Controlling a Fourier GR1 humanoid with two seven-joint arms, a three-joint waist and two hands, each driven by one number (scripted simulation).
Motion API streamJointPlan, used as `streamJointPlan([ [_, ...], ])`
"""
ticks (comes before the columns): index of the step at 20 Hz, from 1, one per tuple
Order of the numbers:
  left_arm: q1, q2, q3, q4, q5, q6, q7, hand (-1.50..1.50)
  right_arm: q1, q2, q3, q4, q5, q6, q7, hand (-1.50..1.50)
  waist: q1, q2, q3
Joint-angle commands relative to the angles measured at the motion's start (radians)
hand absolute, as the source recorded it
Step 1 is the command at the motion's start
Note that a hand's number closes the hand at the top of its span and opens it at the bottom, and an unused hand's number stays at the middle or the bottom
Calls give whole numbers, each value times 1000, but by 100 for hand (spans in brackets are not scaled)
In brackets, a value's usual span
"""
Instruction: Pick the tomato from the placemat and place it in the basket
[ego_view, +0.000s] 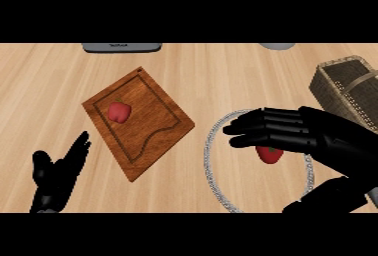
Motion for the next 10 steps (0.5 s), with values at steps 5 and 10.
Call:
streamJointPlan([
  [5,60,-12,-11,82,-3,-16,12,0,-228,-268,-189,59,-28,225,23,-150,12,12,-13],
  [10,7,-37,-18,91,-4,-22,30,0,-335,-430,-164,178,-37,474,-30,-150,19,20,-14],
])
